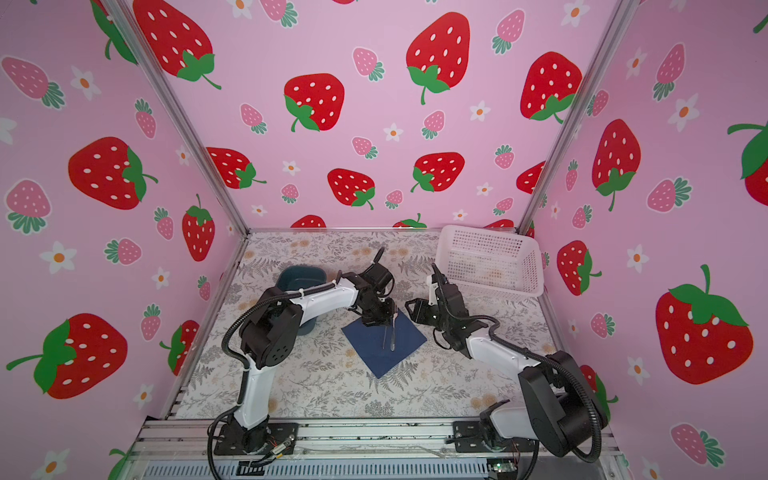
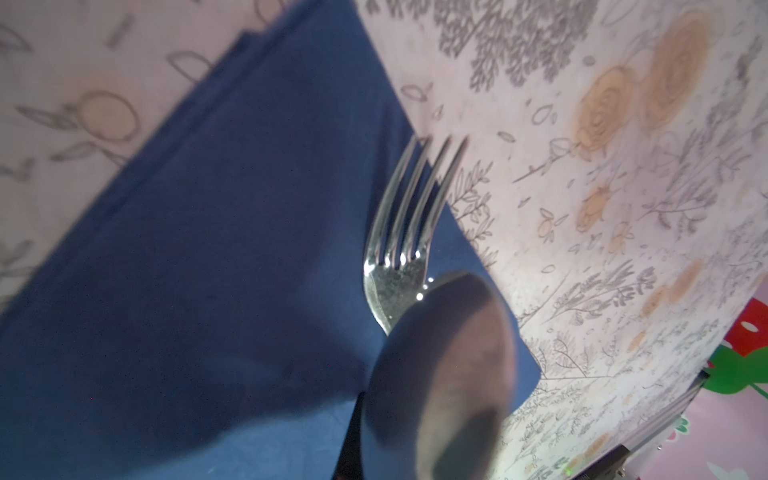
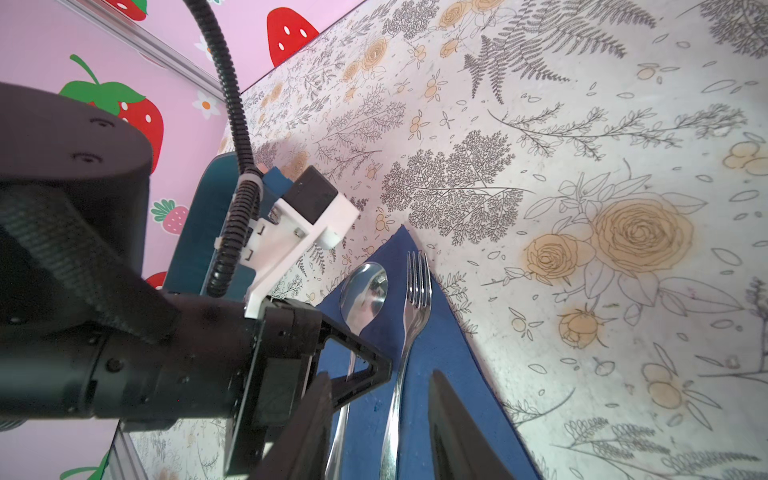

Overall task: Place the utensils on the paper napkin and roll it up
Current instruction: 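Lower the spoon beside the fork on the napkin with the left gripper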

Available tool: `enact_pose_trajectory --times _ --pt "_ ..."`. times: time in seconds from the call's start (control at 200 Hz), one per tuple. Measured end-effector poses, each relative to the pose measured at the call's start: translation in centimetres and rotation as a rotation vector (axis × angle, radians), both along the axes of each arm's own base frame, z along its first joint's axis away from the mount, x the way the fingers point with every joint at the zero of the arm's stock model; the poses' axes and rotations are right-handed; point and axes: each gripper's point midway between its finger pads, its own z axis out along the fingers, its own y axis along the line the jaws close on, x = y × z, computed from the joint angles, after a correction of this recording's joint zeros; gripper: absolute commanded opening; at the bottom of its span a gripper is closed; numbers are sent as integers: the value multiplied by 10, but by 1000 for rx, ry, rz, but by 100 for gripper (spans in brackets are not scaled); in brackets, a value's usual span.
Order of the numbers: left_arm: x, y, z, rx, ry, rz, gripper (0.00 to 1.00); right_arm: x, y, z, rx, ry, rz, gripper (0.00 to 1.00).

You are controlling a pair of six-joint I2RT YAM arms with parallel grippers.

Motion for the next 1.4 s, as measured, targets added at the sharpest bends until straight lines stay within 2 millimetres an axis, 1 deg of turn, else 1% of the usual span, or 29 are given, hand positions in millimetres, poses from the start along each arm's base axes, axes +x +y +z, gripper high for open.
enact_pose_trajectory --times 0.07,0.18,0.28,0.355,0.475,0.63,0.74,0.845,0.94,1.08,1.225,1.401 --pt "-4 0 1 -59 3 2 0 0 0 0 0 0 0 41" --pt "-9 9 10 -154 -12 21 0 0 0 0 0 0 0 41" --pt "-2 13 29 -279 -56 47 0 0 0 2 3 -4 0 41" --pt "4 15 39 -353 -76 59 0 0 0 4 7 -9 0 41" --pt "11 15 46 -431 -98 52 0 0 0 7 11 -16 0 41" --pt "10 7 56 -488 -108 12 0 -1 1 6 17 -12 5 41" --pt "10 9 52 -458 -94 14 0 -1 2 5 22 -12 8 41" --pt "16 11 45 -407 -83 30 0 -1 3 3 22 -5 12 41" --pt "21 13 32 -369 -66 48 0 -1 3 0 19 2 15 41" --pt "18 19 14 -317 -32 66 0 0 4 0 19 5 16 41" --pt "17 22 8 -292 -27 67 0 1 5 -2 19 9 18 41" --pt "15 24 5 -276 -26 62 1 1 5 -3 17 14 19 41"
